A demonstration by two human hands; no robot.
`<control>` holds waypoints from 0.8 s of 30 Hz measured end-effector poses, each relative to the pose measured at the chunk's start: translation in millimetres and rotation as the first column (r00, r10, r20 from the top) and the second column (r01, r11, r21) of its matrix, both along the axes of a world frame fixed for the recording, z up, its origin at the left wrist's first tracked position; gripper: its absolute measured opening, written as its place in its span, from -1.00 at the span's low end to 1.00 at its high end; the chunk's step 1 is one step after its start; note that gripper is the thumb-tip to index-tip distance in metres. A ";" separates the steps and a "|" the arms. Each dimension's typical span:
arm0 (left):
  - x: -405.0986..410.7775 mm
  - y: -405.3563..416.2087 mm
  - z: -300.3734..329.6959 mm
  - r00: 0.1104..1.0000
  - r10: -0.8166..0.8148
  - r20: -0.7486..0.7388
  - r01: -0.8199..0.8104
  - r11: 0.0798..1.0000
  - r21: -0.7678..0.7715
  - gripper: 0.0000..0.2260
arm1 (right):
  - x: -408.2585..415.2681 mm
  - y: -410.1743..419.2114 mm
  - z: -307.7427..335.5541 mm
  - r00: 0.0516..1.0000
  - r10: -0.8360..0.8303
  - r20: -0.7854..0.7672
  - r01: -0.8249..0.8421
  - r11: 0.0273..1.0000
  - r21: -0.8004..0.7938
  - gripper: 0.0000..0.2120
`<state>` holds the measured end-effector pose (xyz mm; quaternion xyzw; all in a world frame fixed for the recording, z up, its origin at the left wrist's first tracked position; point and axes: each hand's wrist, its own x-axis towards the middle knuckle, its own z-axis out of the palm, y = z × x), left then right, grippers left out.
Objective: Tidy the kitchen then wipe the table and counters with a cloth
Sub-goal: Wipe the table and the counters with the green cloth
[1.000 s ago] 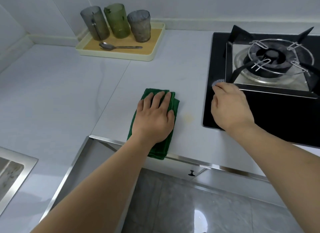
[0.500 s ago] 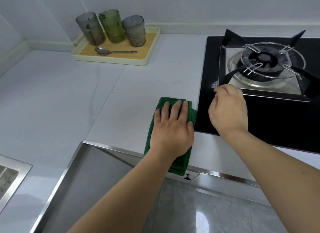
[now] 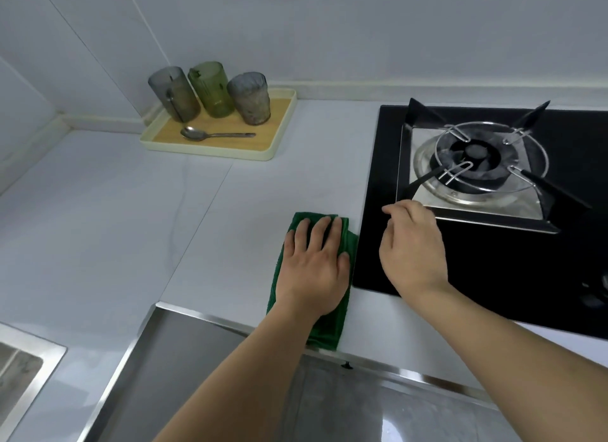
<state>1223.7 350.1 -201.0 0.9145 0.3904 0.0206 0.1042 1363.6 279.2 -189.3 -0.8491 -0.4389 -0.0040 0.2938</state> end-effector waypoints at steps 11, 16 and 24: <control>33.2 29.8 1.4 0.999 -0.021 -0.033 0.021 1.000 0.014 -0.46 | 85.8 83.3 95.5 0.966 0.230 0.121 -0.156 0.886 -0.437 -0.67; 59.1 54.5 -0.8 0.999 -0.033 -0.016 0.034 0.999 0.035 -0.46 | 133.4 112.6 94.2 0.961 0.236 0.143 -0.071 0.713 -0.698 -0.53; 109.4 106.3 -6.1 0.999 -0.043 -0.022 0.044 0.998 0.046 -0.46 | 163.6 135.3 70.3 0.874 0.477 0.094 -0.111 0.384 -0.916 -0.20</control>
